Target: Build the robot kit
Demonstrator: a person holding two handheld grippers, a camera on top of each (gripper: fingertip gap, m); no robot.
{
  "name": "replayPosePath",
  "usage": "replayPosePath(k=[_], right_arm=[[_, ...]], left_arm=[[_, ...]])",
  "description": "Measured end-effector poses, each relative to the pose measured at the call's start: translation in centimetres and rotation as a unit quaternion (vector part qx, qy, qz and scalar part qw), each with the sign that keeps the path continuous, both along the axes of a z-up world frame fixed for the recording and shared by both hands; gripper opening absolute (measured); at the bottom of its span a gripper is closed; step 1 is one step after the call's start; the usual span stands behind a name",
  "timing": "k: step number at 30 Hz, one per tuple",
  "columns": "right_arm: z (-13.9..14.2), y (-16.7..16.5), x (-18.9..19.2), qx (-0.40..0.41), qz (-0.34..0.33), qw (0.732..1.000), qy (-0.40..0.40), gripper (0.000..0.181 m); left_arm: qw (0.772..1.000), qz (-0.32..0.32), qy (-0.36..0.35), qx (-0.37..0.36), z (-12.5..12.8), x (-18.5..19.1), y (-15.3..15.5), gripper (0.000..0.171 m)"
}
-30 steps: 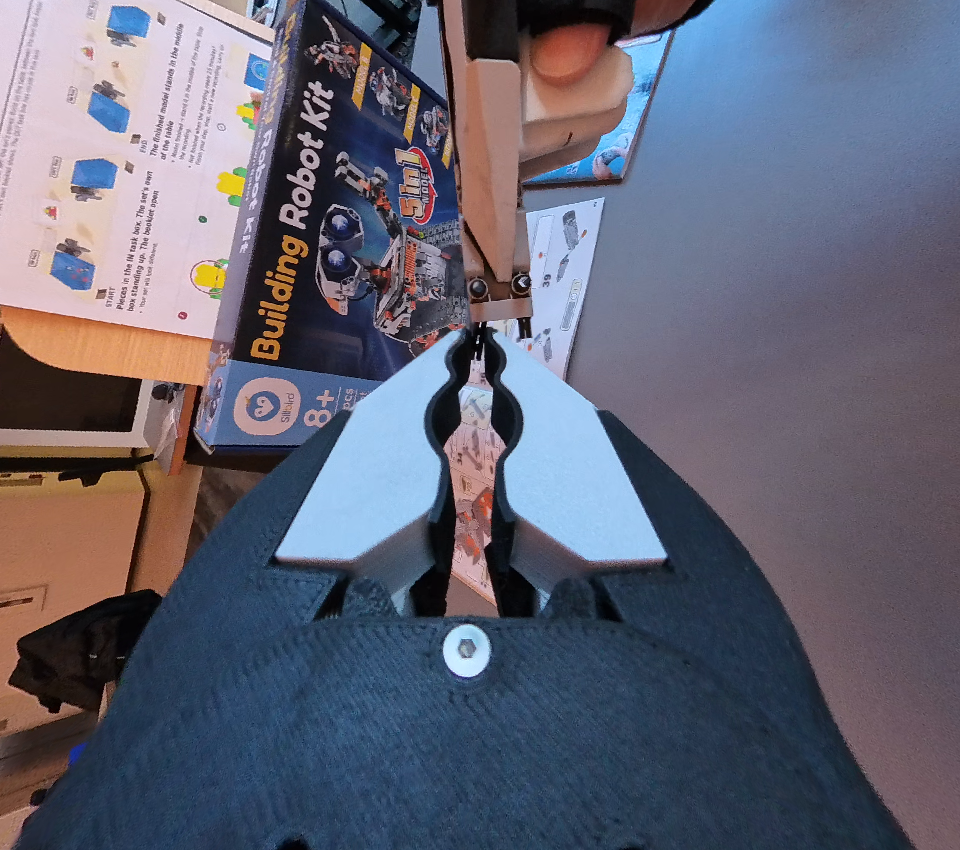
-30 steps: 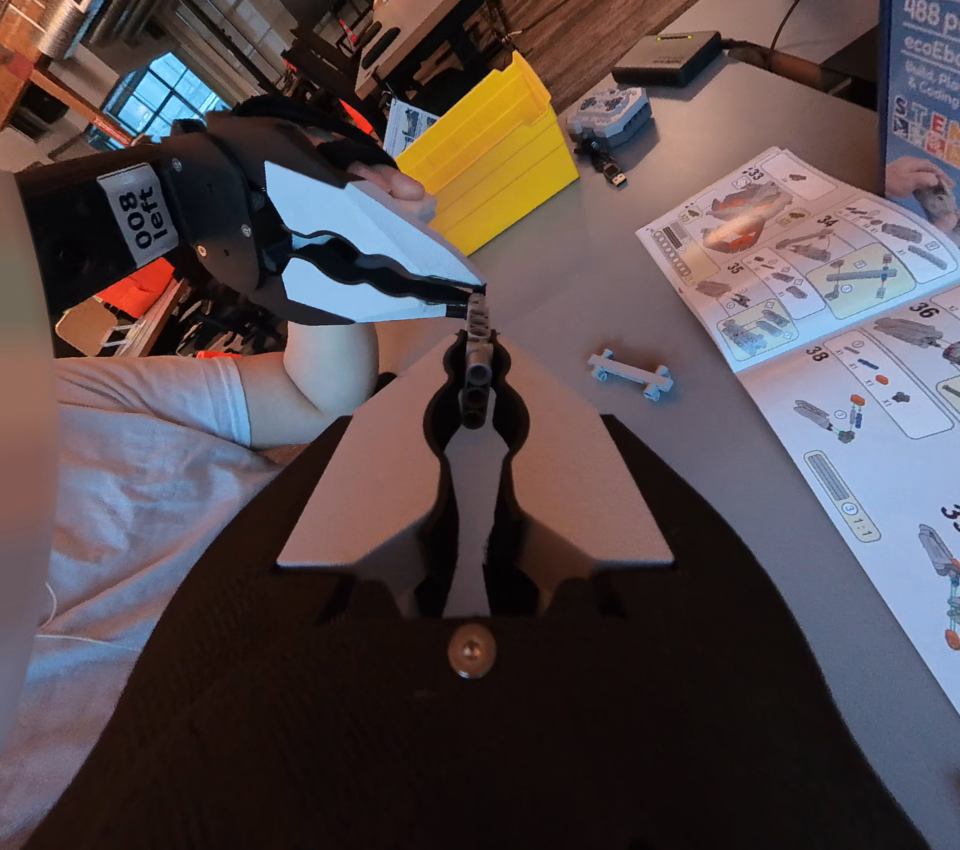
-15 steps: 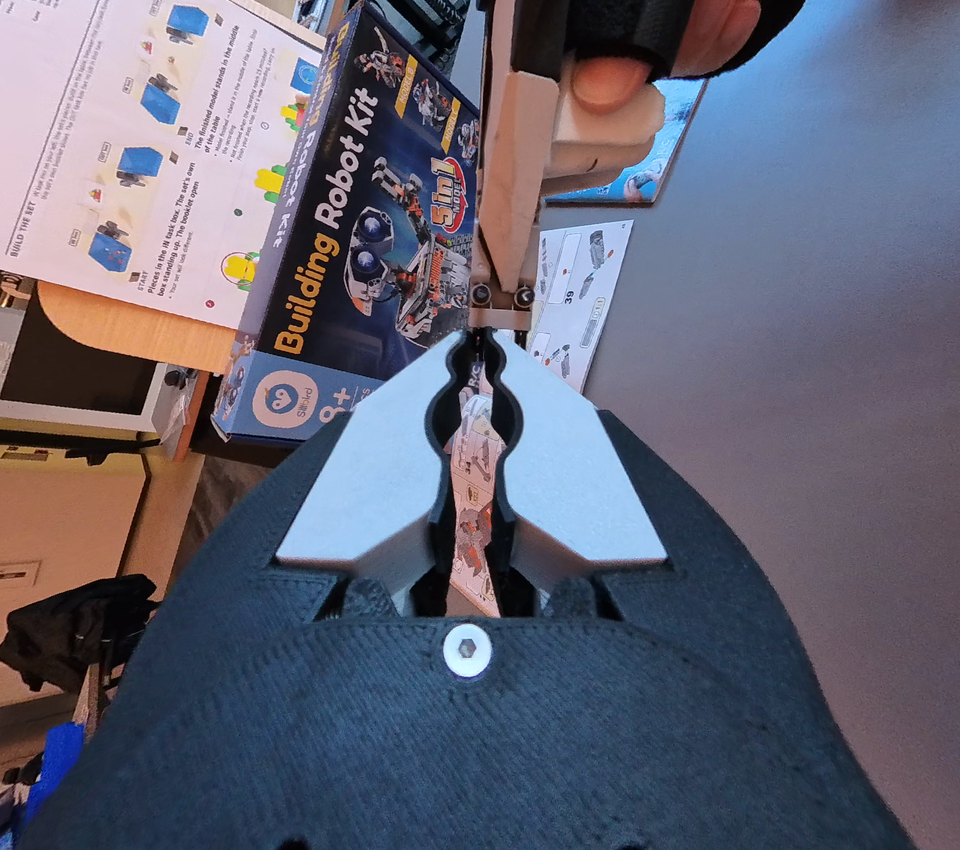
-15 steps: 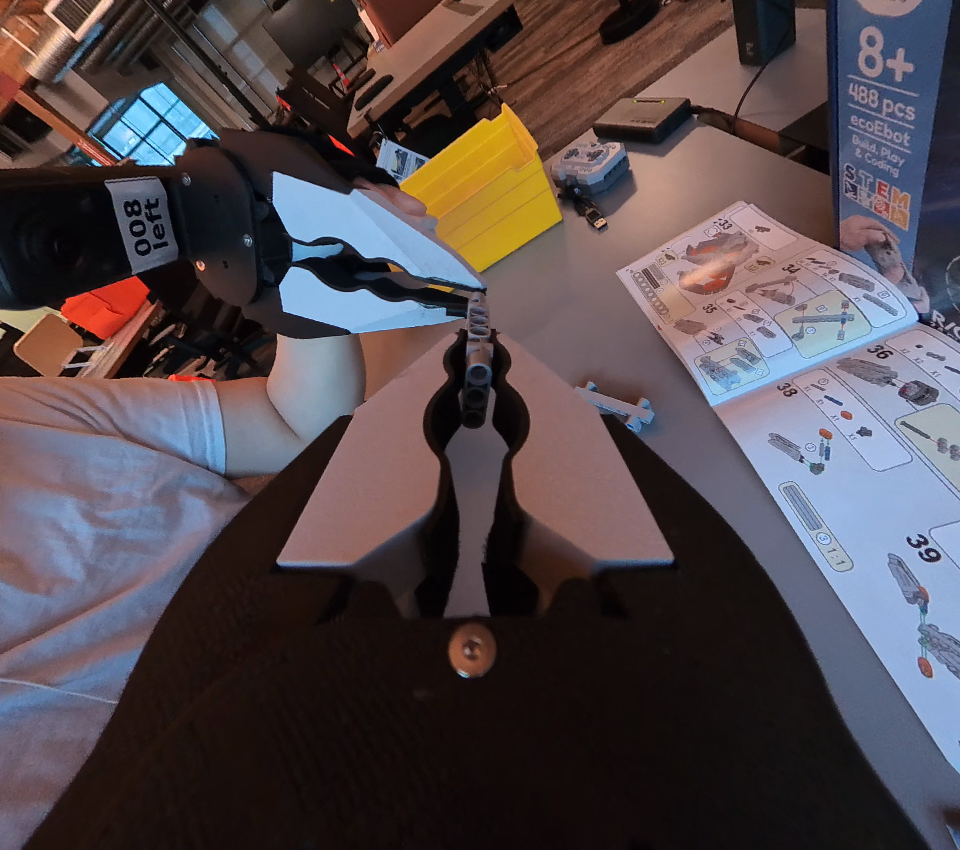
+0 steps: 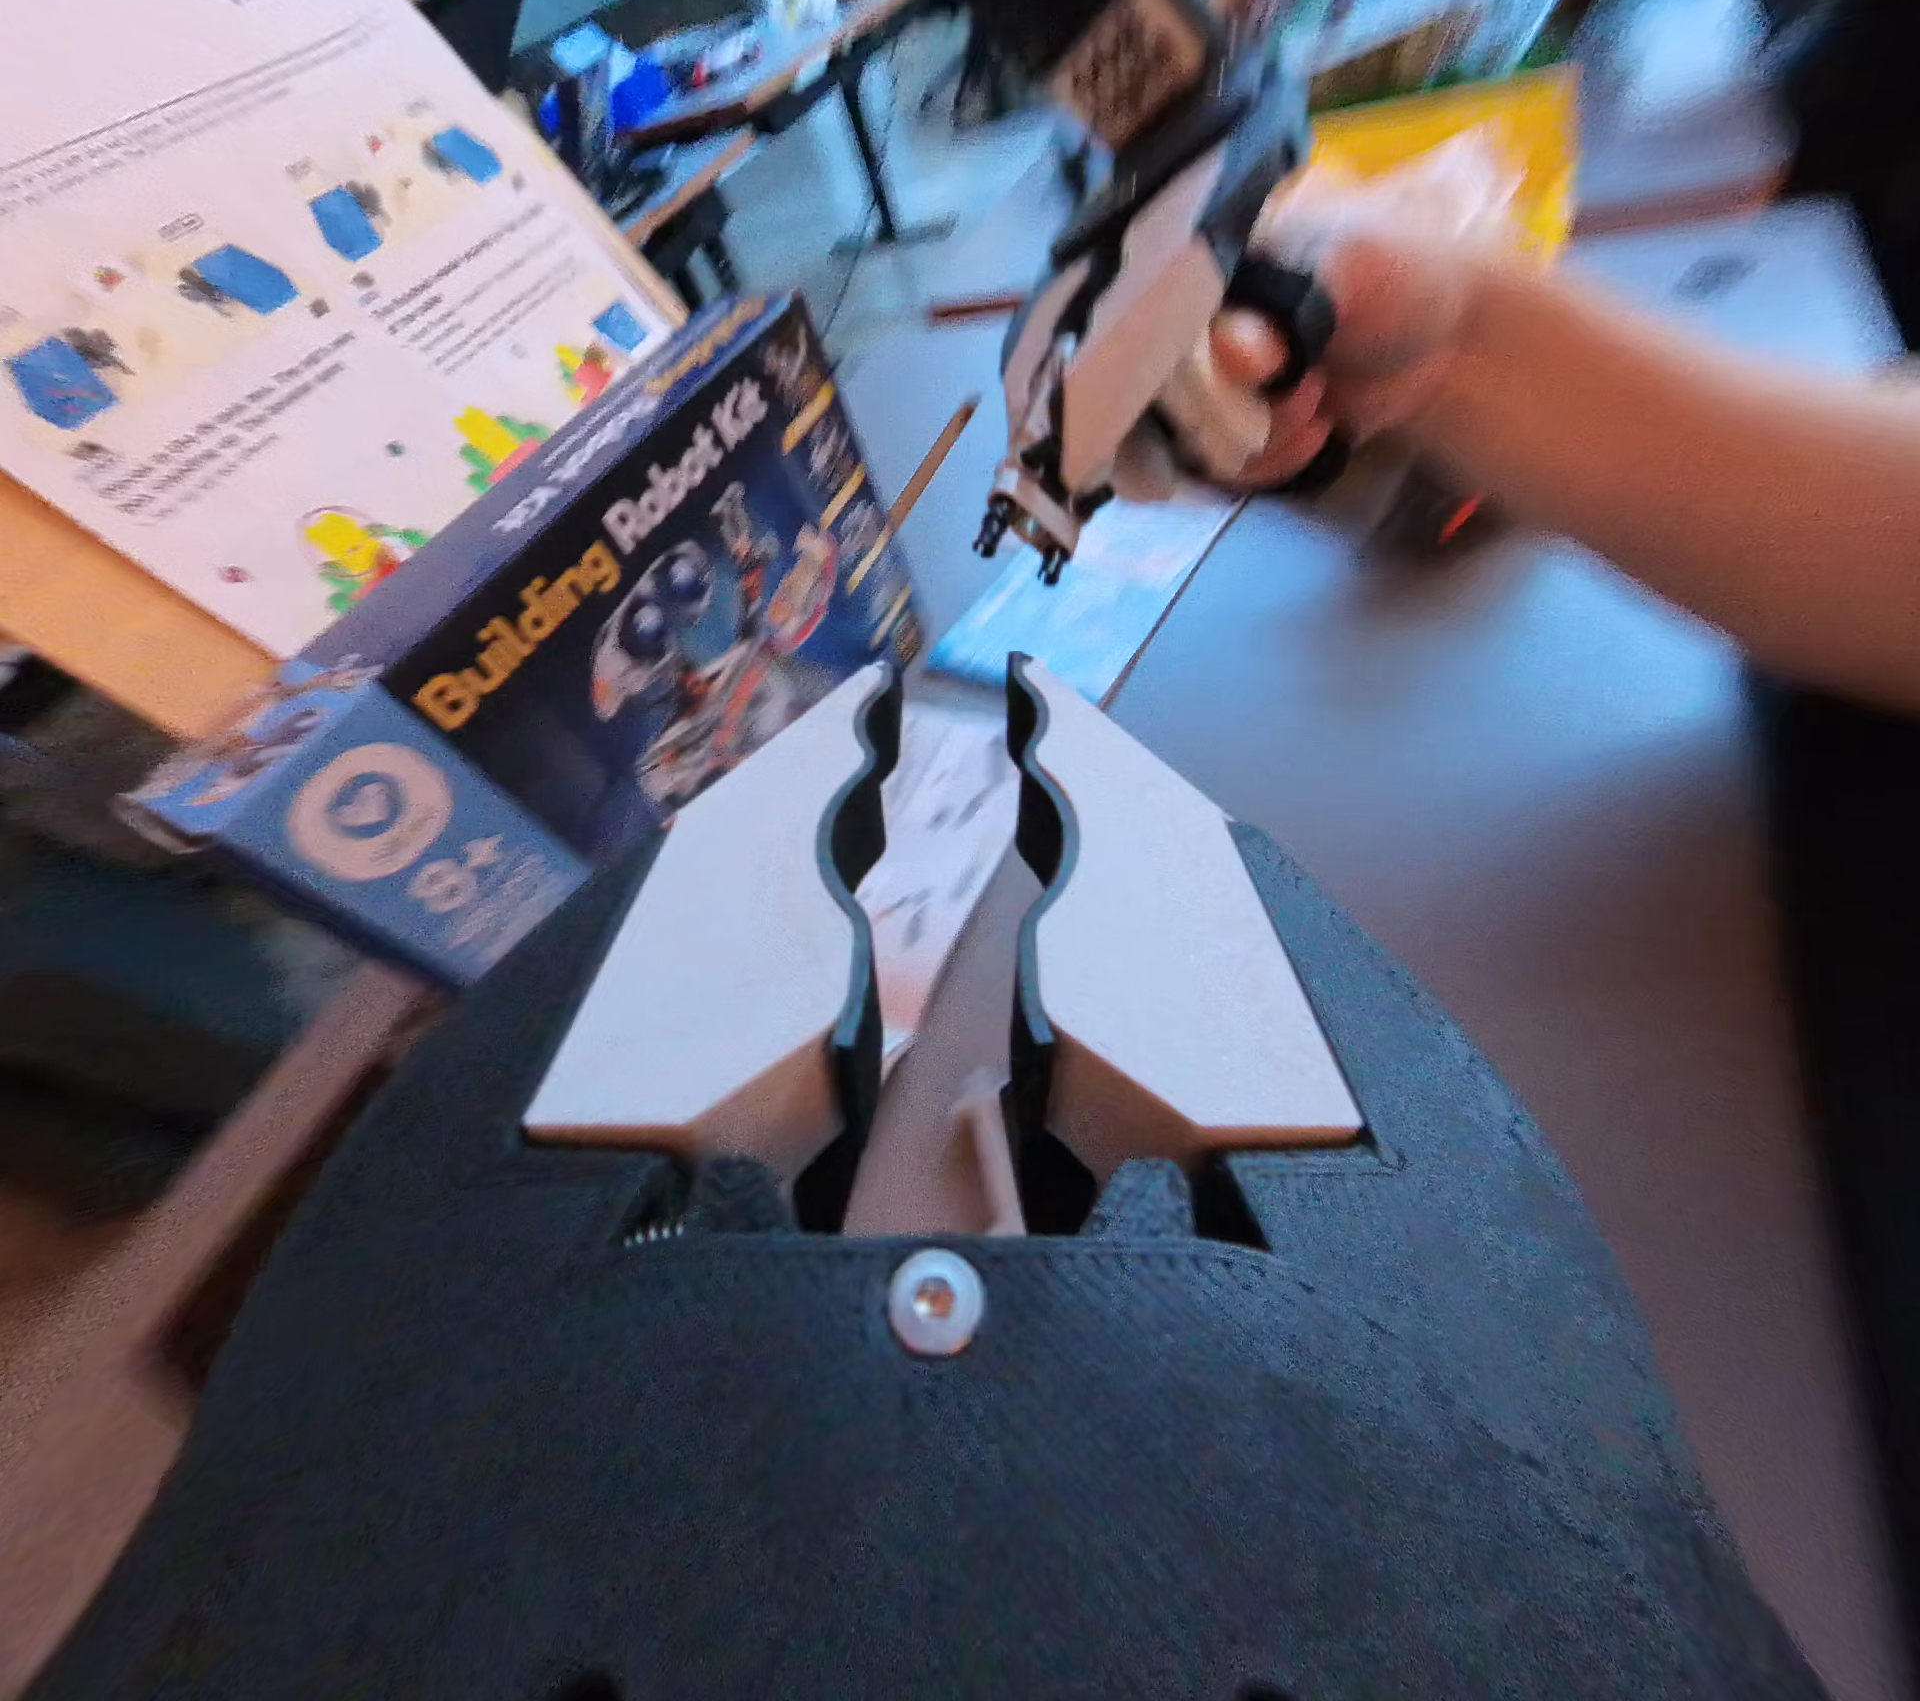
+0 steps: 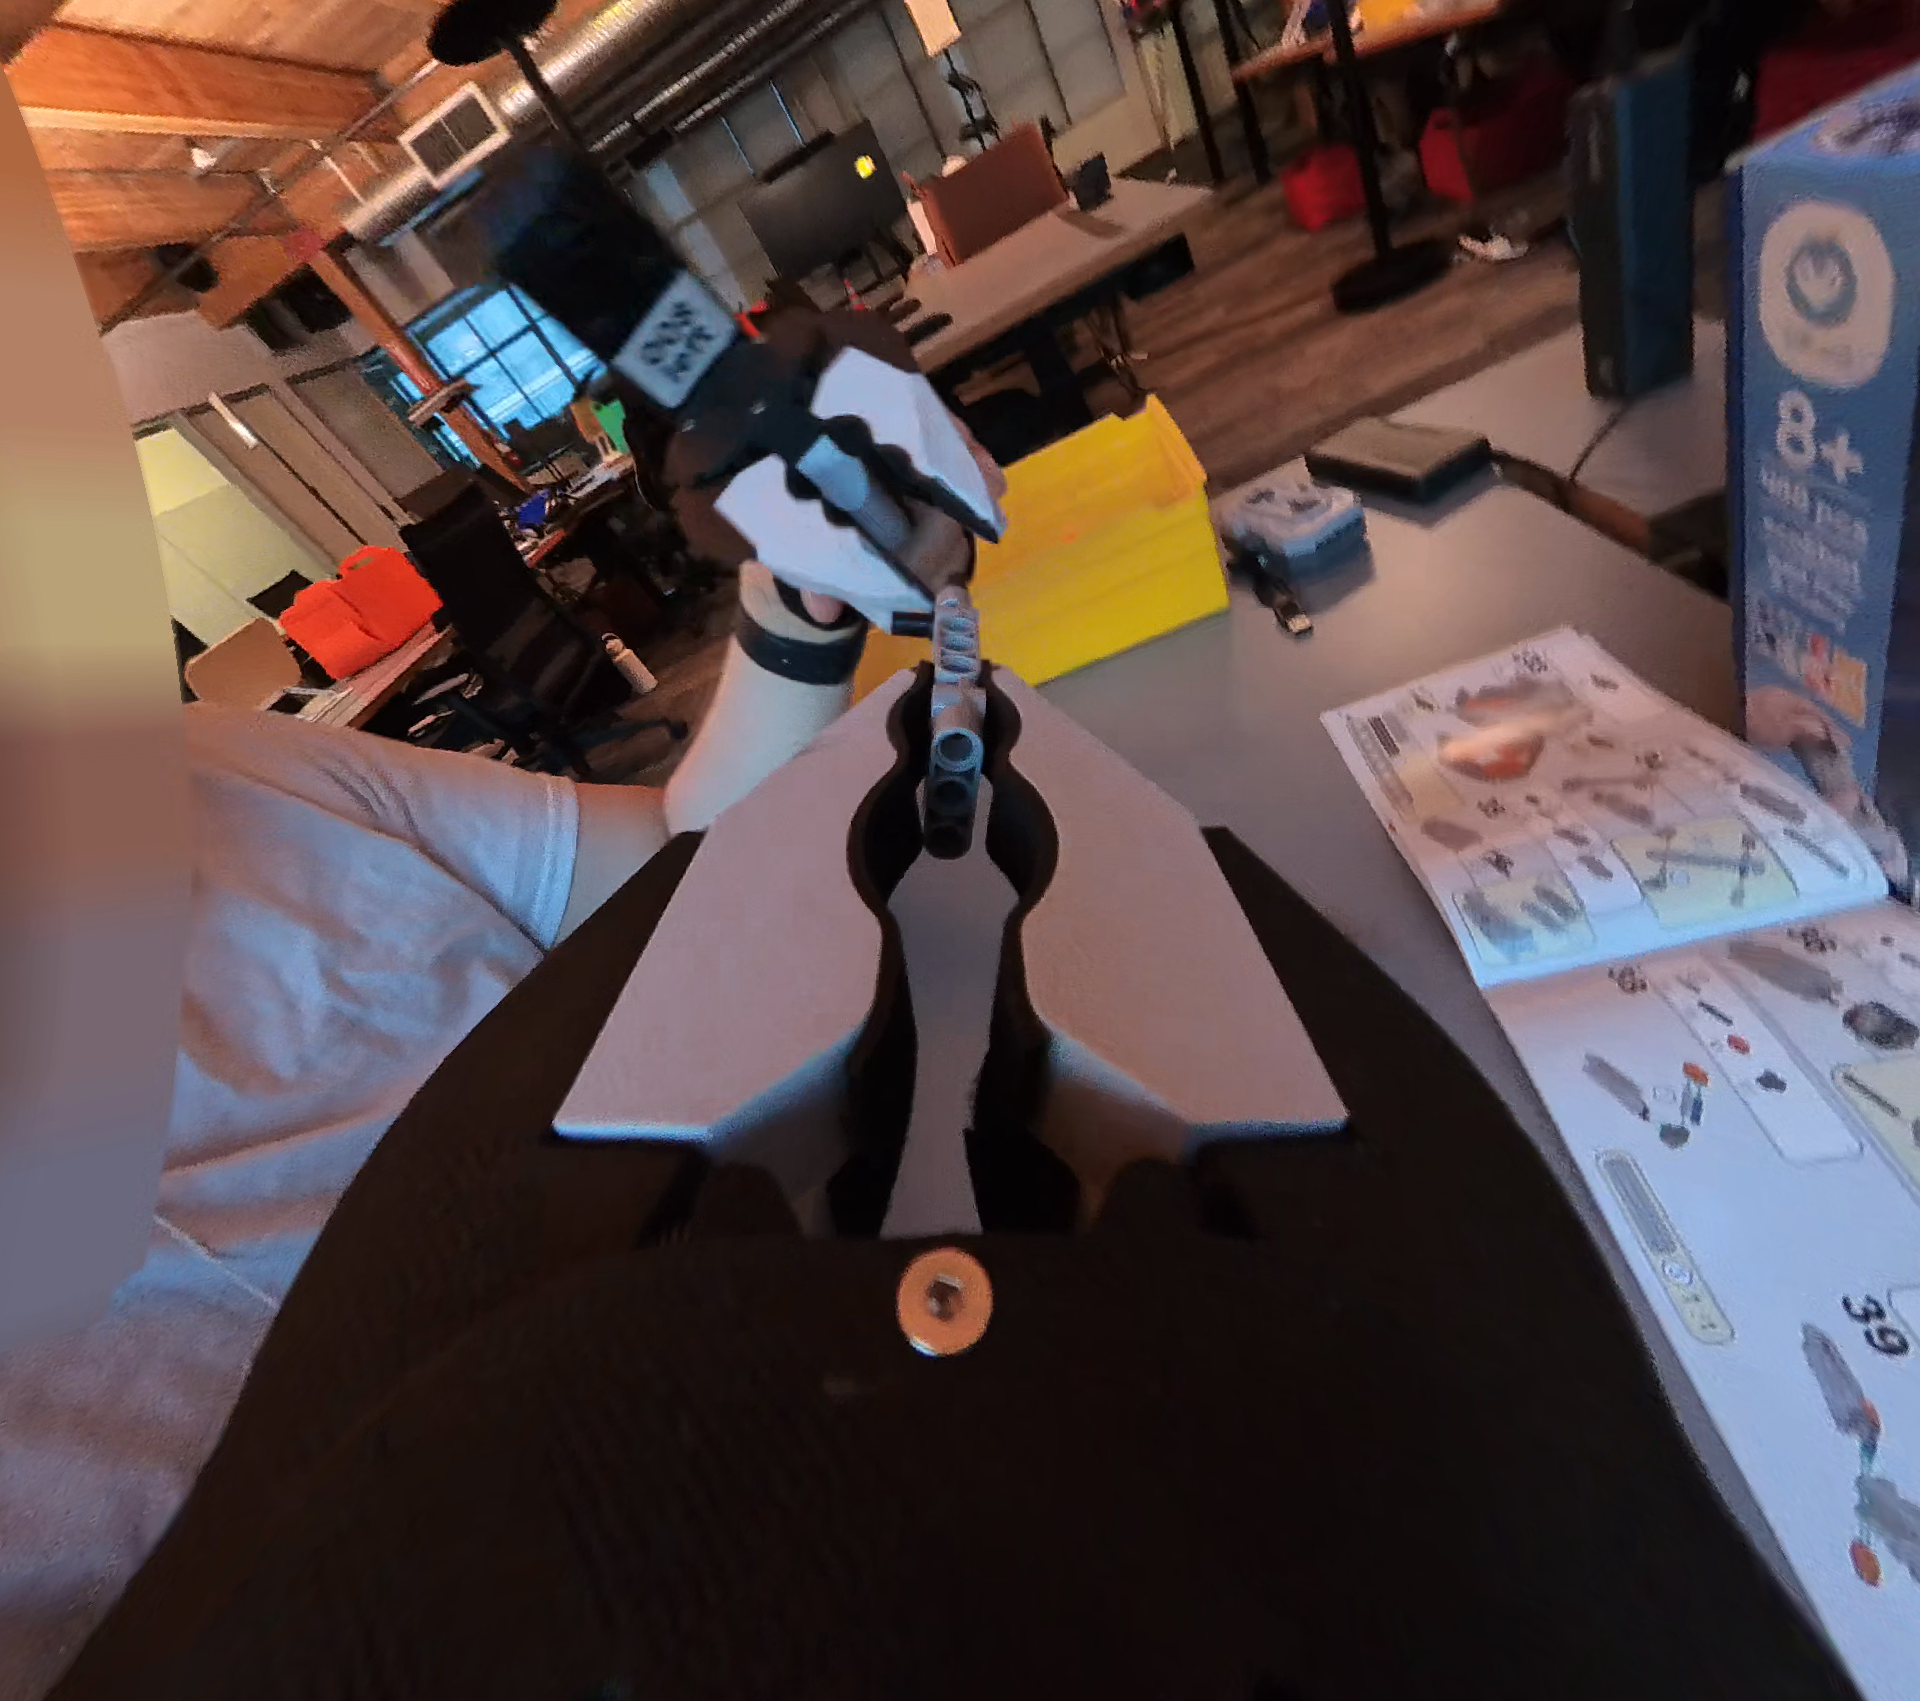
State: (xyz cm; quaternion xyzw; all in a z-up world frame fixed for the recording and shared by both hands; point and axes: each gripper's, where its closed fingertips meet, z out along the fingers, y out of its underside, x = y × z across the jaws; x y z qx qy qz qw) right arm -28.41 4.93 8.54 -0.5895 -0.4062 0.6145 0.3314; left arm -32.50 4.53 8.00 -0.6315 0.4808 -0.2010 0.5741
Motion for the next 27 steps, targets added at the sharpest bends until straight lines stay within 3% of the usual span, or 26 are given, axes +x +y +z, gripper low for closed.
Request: replayPosePath(k=[2,4,6,12,23,27], right_arm=[[1.0,-0.7,0.2,0.021,0.007,1.000,0.014,0.005],[1.9,-1.4,0.2,0.048,0.011,0.998,0.026,0.005],[2.7,-2.3,0.2,0.067,0.019,0.997,0.038,0.005],[4.0,-3.1,0.0,0.085,0.014,0.995,0.052,0.005],[3.7,-3.1,-0.4,0.078,0.019,0.995,0.052,0.005],[3.5,-2.9,-0.5,0.078,0.016,0.996,0.049,0.005]], left_arm=[[0.989,-0.058,-0.117,-0.065,2.3,0.4,-1.0,0.010],[0.962,-0.112,-0.217,-0.126,4.5,0.7,-1.8,0.008],[0.945,-0.122,-0.260,-0.156,5.3,0.7,-1.6,0.010],[0.936,-0.159,-0.263,-0.173,5.6,2.1,-3.0,0.005],[0.943,-0.146,-0.250,-0.163,5.3,2.4,-2.8,0.001],[0.946,-0.132,-0.246,-0.166,4.9,2.4,-2.3,0.008]])
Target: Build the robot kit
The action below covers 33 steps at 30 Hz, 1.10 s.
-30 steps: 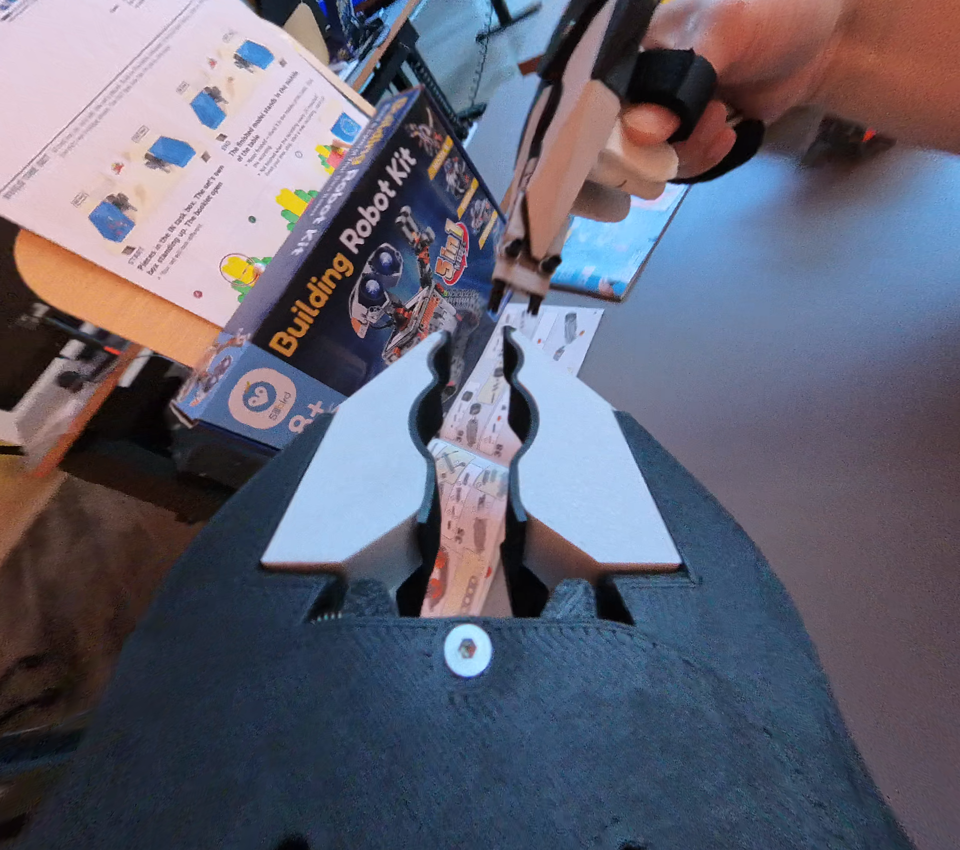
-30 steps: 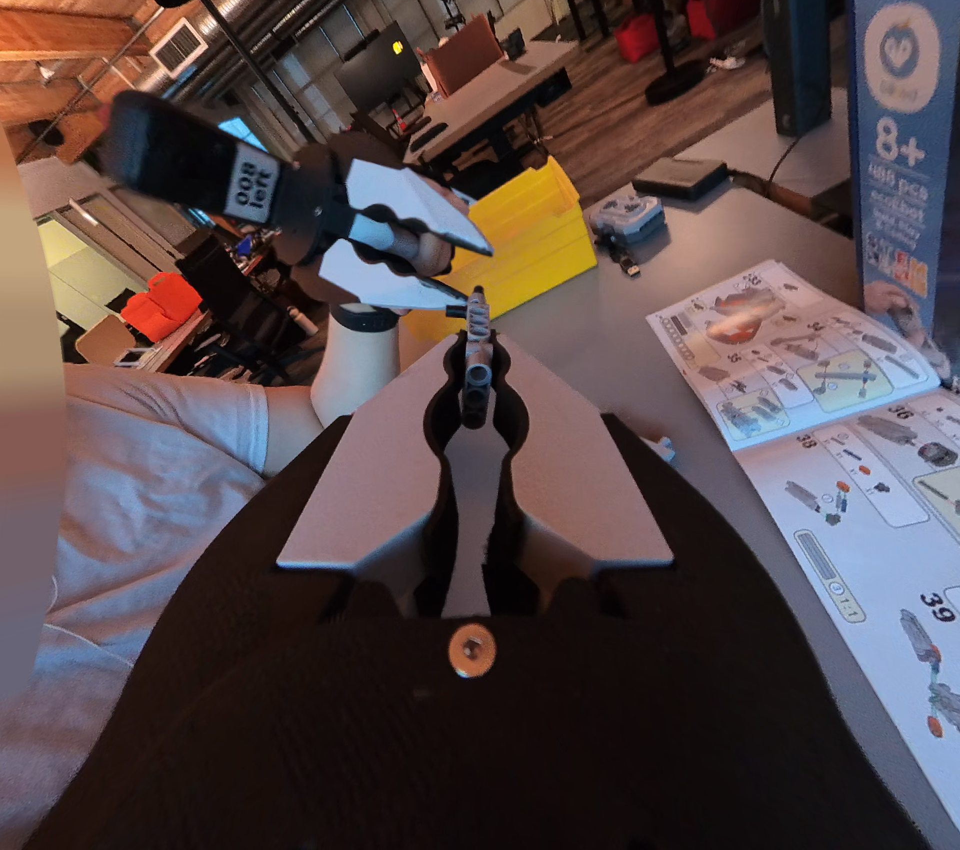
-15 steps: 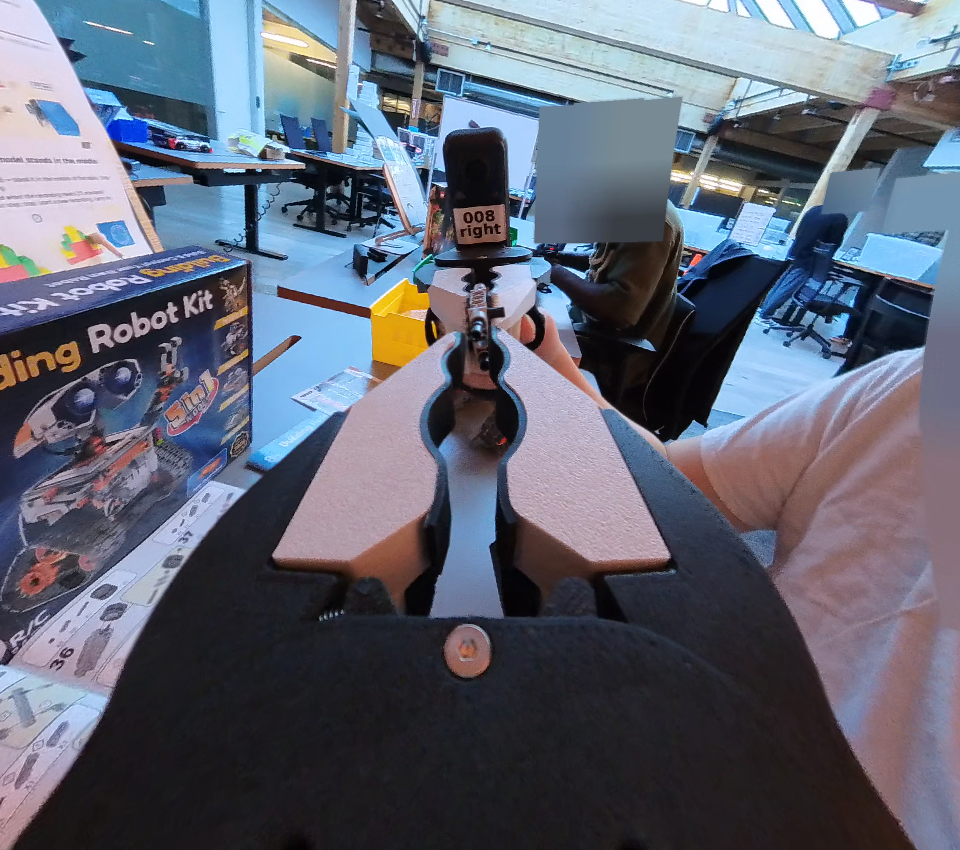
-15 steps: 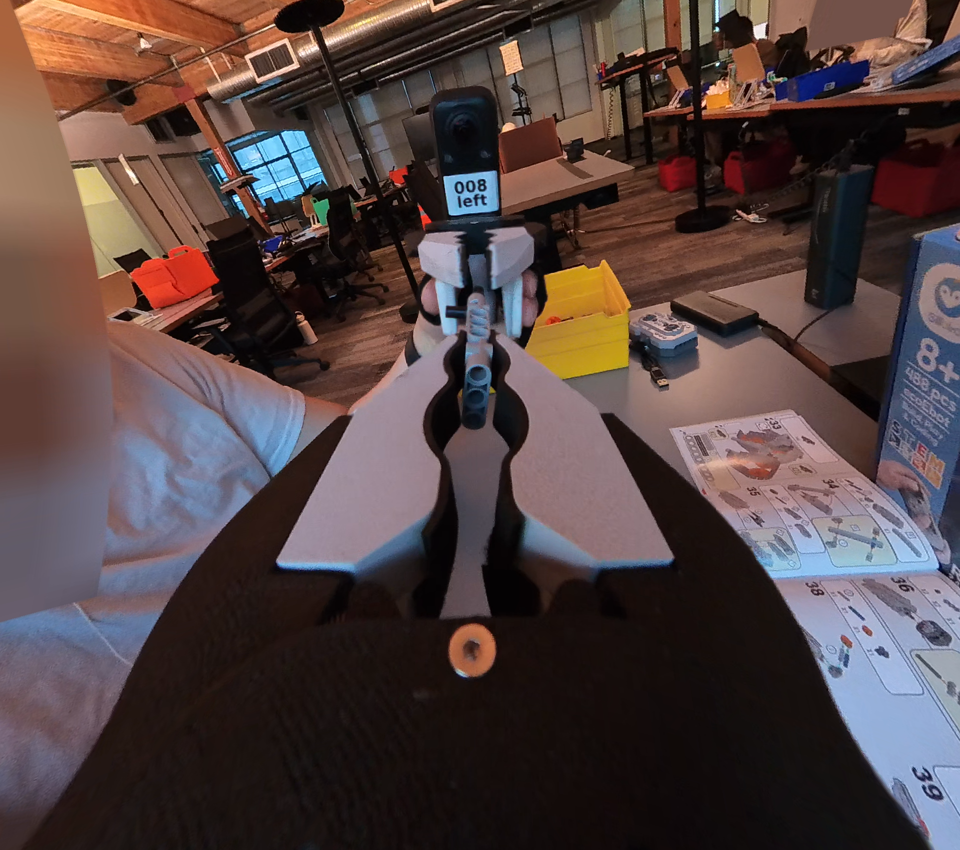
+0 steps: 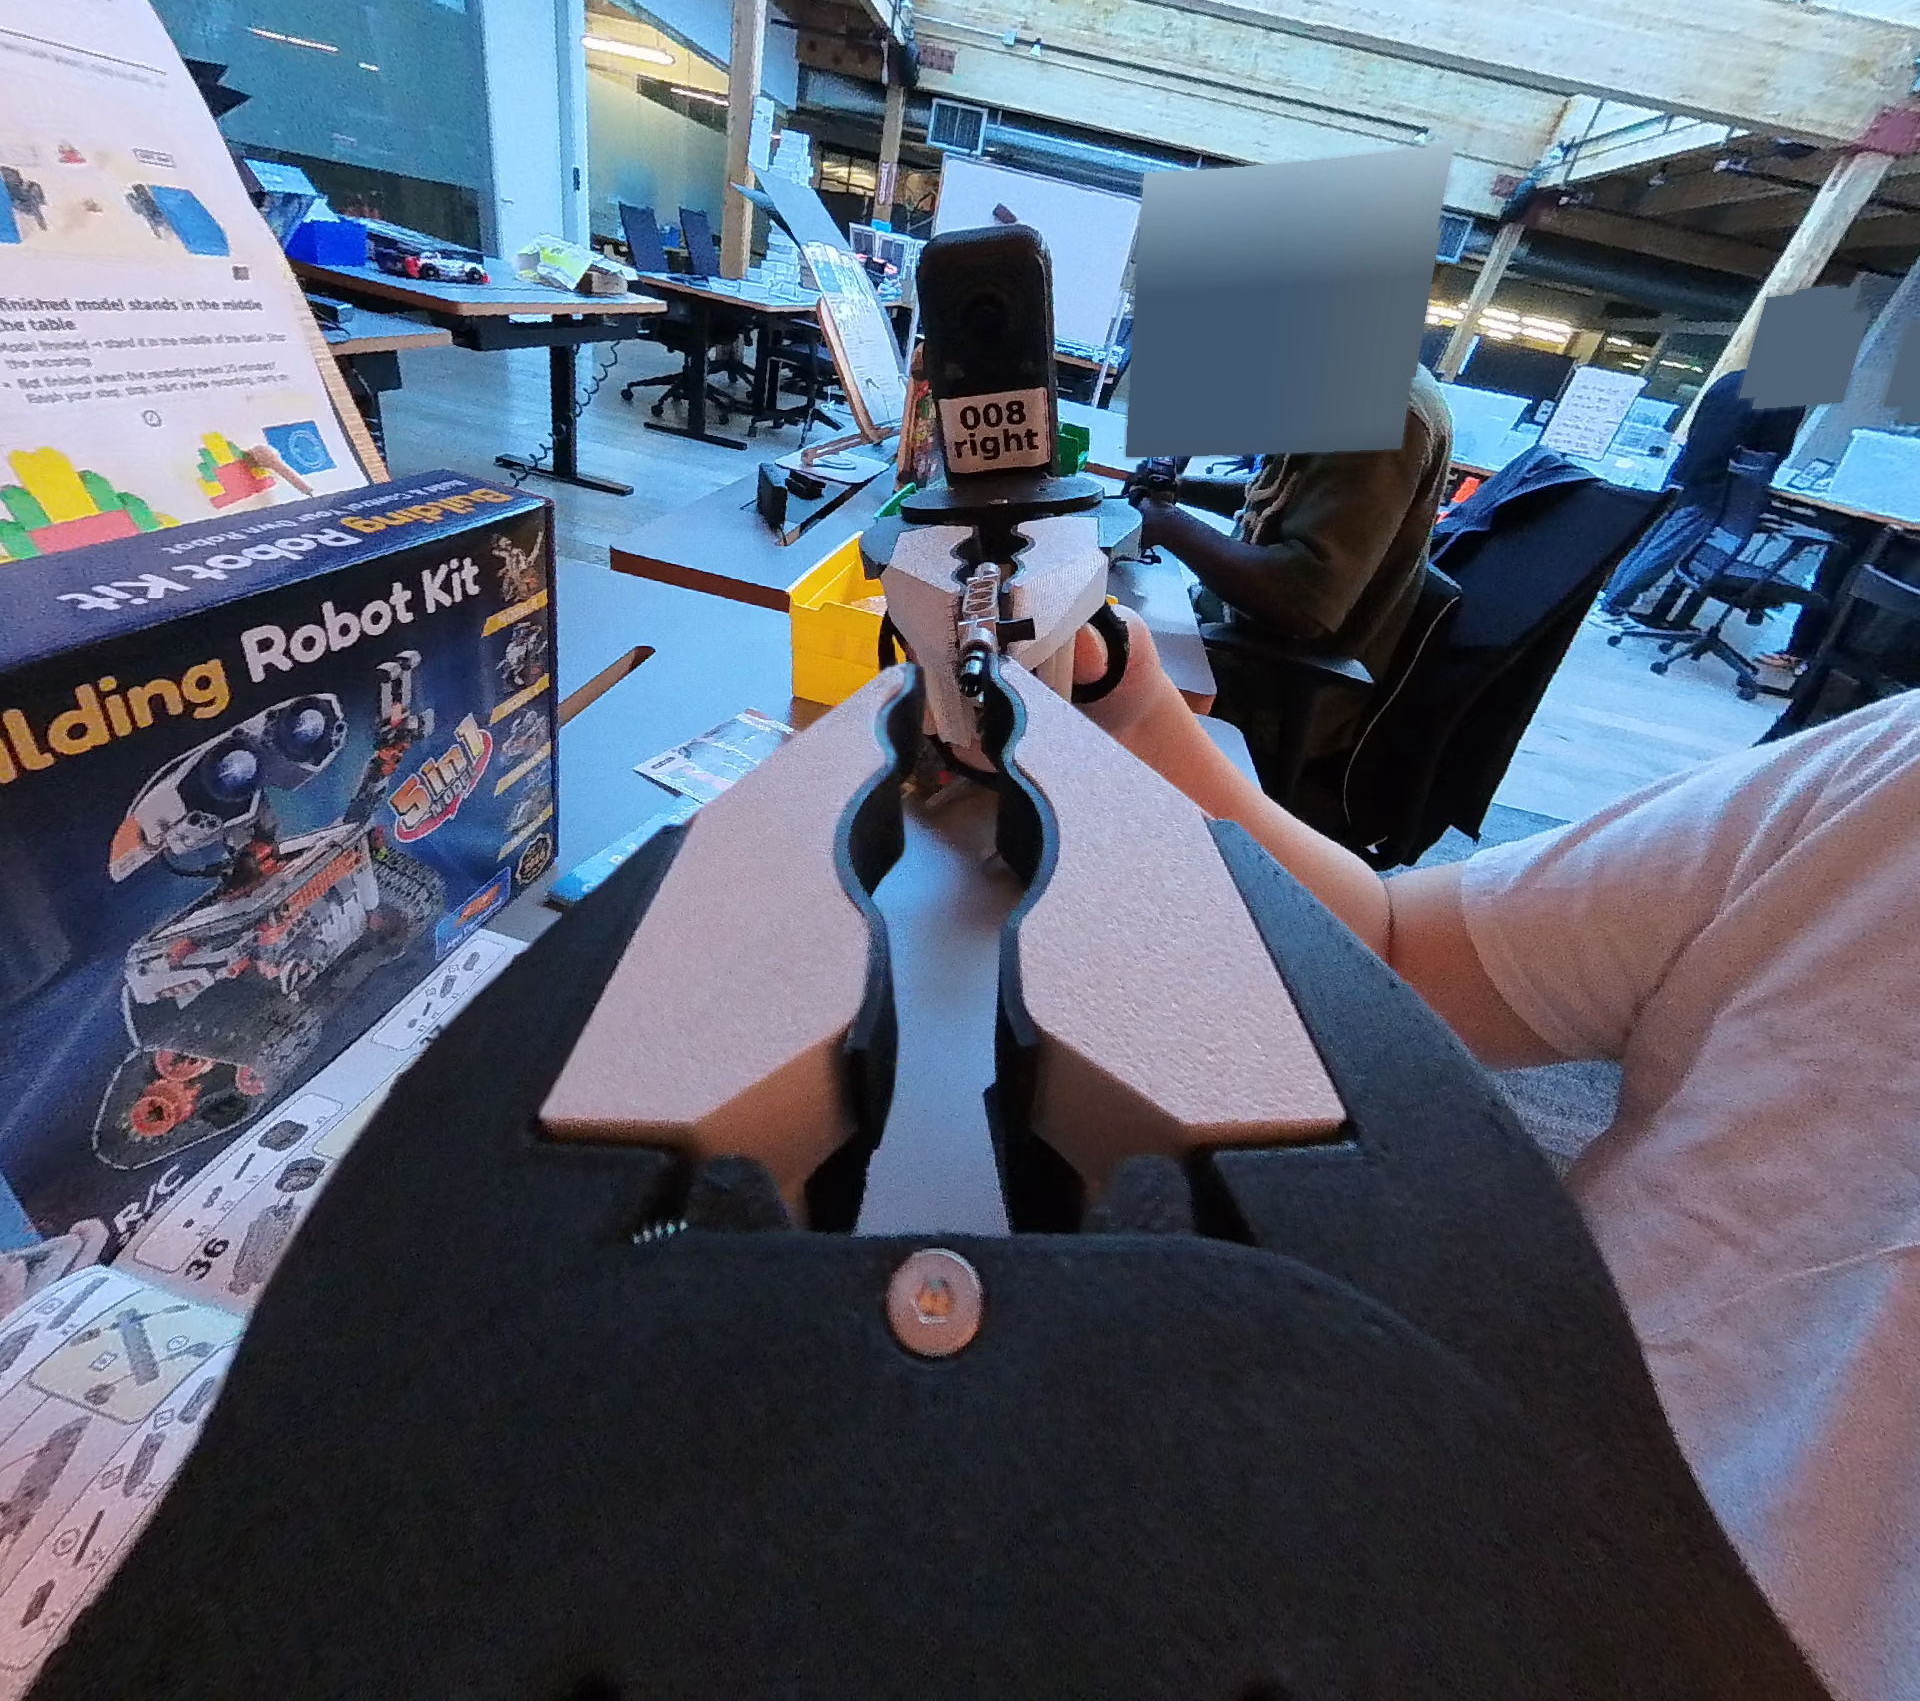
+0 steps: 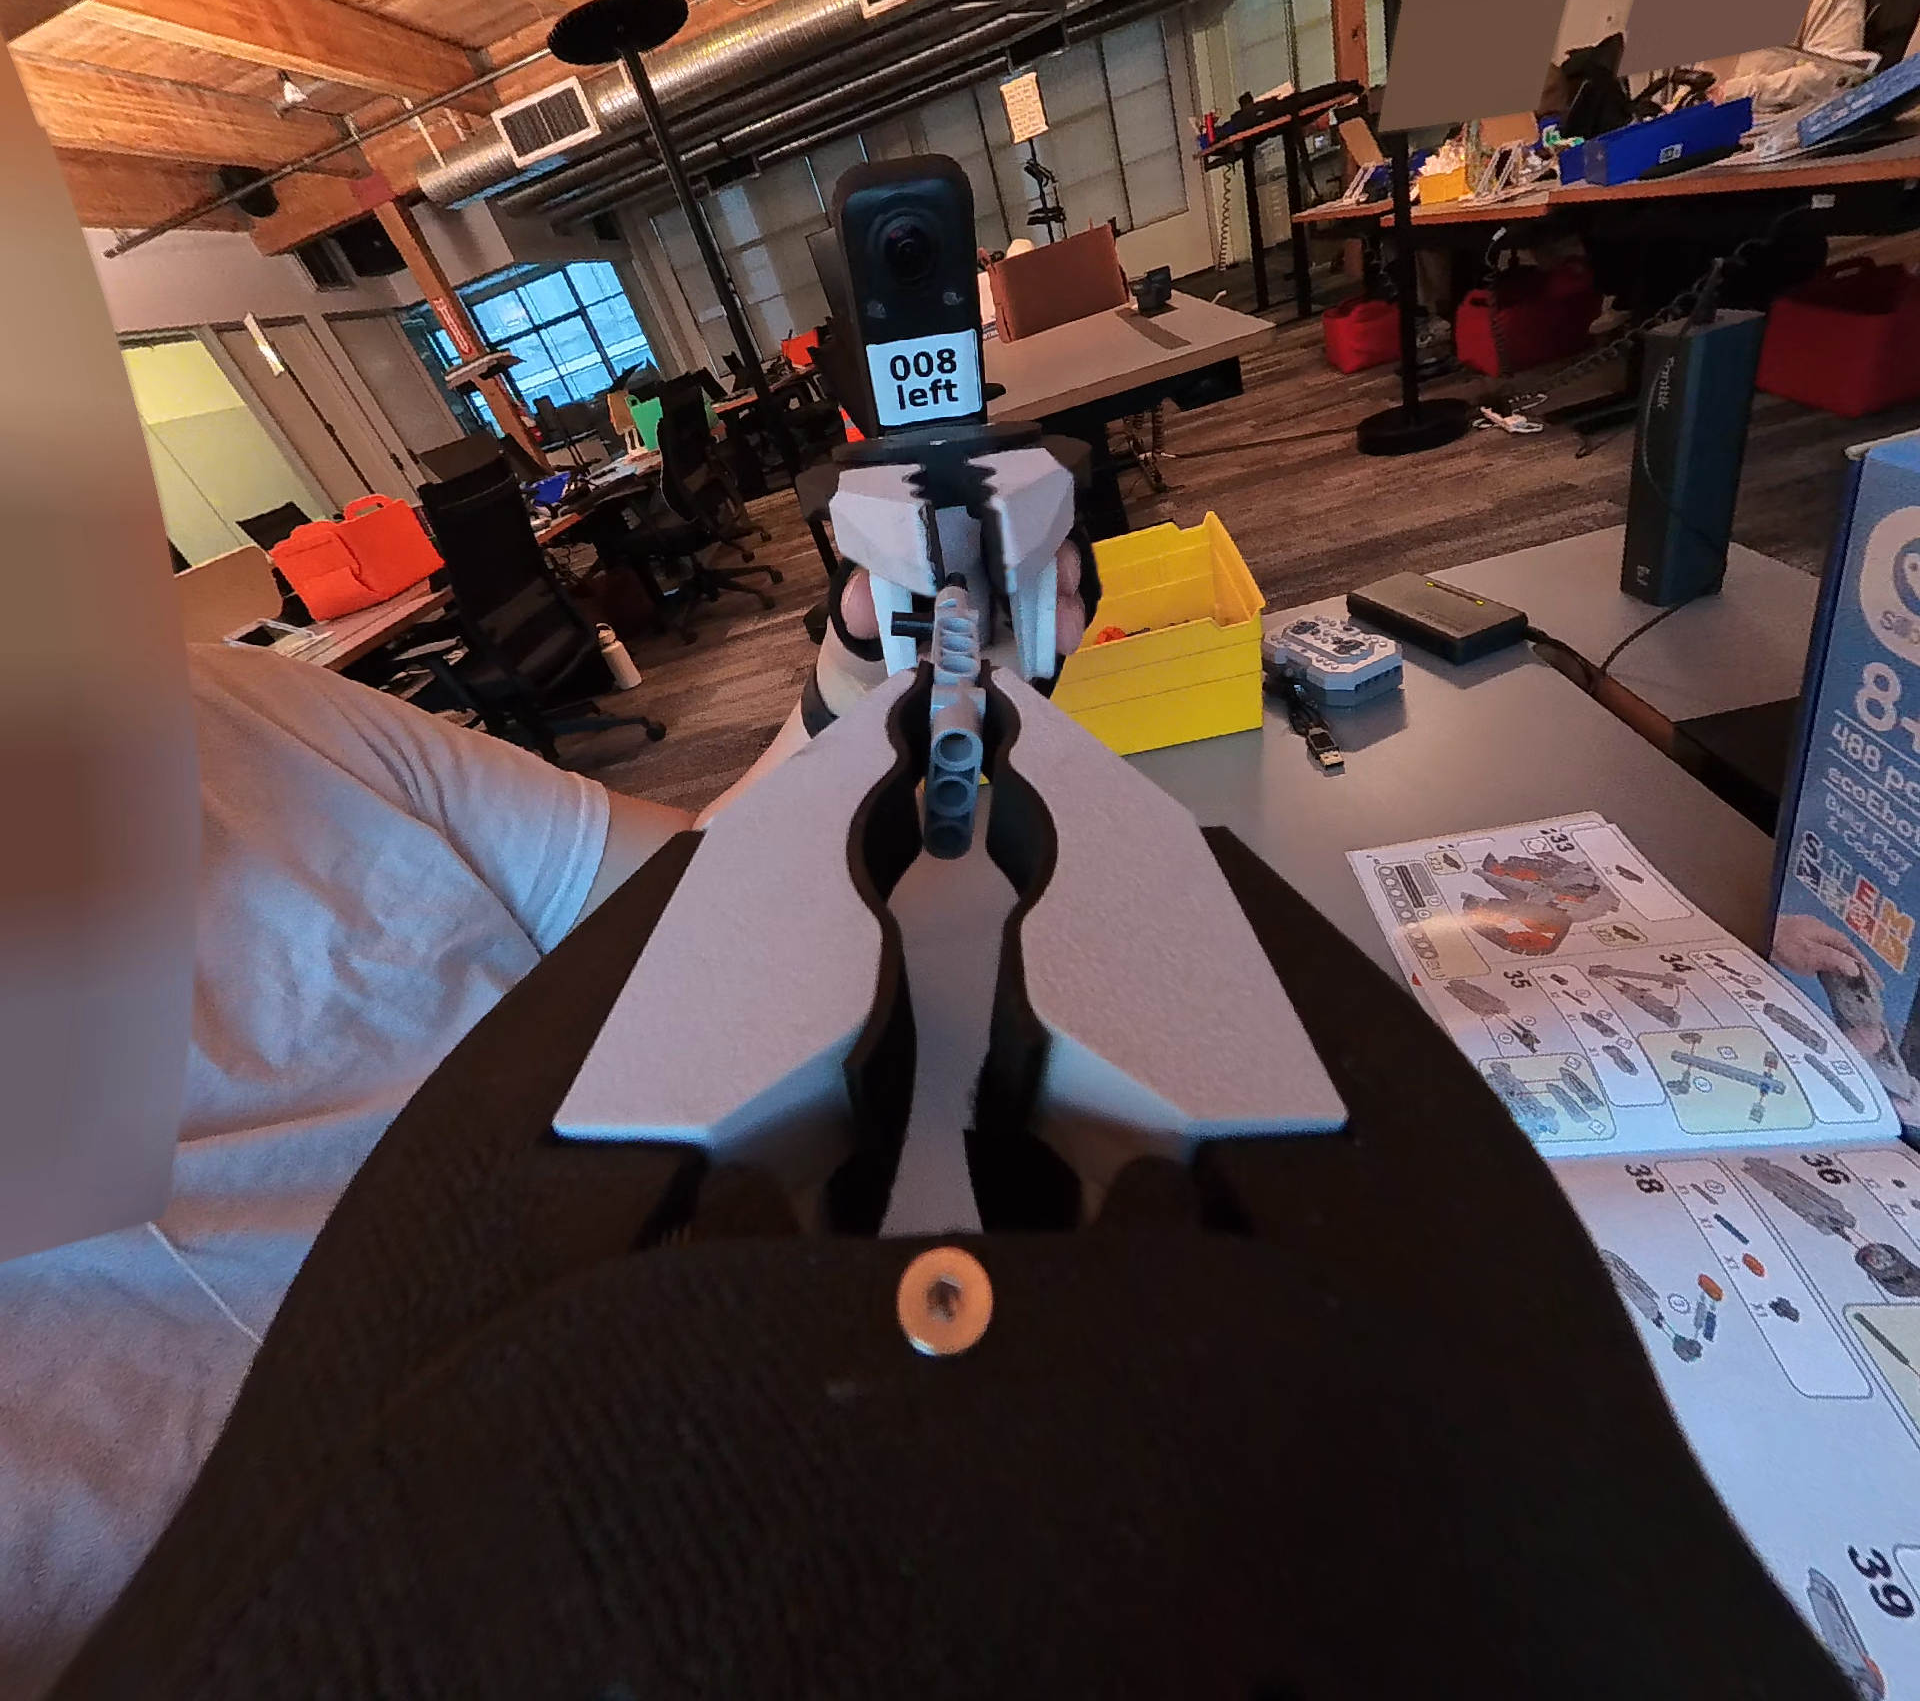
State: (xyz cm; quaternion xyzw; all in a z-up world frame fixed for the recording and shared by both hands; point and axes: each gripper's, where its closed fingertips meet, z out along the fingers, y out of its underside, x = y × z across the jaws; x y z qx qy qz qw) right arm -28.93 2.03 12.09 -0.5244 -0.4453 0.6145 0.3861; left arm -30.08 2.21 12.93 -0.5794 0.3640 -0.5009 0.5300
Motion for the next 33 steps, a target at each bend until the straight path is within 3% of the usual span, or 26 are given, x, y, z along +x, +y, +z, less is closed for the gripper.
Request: replayPosePath(k=[2,33], right_arm=[[-0.09,0.16,-0.03,0.000,-0.004,1.000,-0.002,0.005],[-0.84,-0.44,-0.25,0.011,0.005,0.999,-0.031,0.005]], left_arm=[[1.000,-0.006,0.001,0.001,-0.05,0.11,-0.15,0.001],[0.999,-0.014,0.044,0.000,-0.89,0.42,-0.78,0.001]])
